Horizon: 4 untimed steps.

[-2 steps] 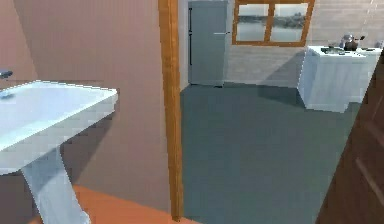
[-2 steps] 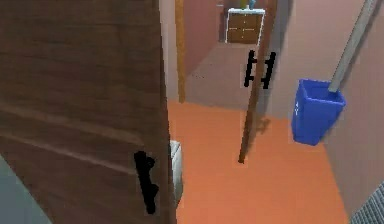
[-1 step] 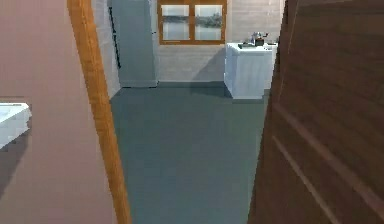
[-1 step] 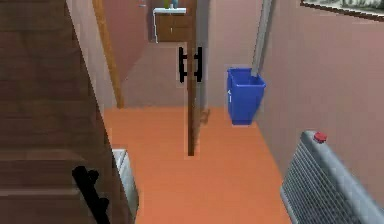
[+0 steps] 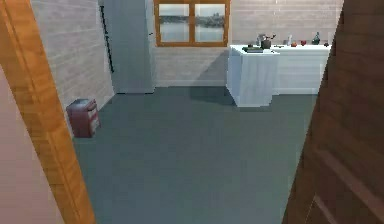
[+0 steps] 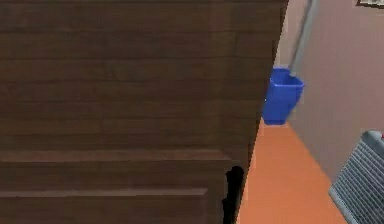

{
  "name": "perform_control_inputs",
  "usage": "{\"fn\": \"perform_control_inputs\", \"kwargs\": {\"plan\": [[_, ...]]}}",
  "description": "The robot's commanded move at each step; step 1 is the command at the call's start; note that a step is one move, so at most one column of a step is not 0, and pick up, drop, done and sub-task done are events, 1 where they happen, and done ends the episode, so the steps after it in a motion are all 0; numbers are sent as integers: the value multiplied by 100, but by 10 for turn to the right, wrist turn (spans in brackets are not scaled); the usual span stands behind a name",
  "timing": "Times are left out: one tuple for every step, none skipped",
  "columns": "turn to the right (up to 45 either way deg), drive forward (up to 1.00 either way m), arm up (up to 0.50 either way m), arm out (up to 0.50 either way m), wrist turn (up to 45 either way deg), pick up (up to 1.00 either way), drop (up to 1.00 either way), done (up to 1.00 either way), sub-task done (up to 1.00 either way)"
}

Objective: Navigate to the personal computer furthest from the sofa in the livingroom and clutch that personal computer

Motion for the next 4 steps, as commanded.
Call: {"fn": "perform_control_inputs", "kwargs": {"plan": [[-30,0,0,0,0,0,0,0,0],[0,90,0,0,0,0,0,0,0],[450,0,0,0,0,0,0,0,0],[180,0,0,0,0,0,0,0,0]]}}
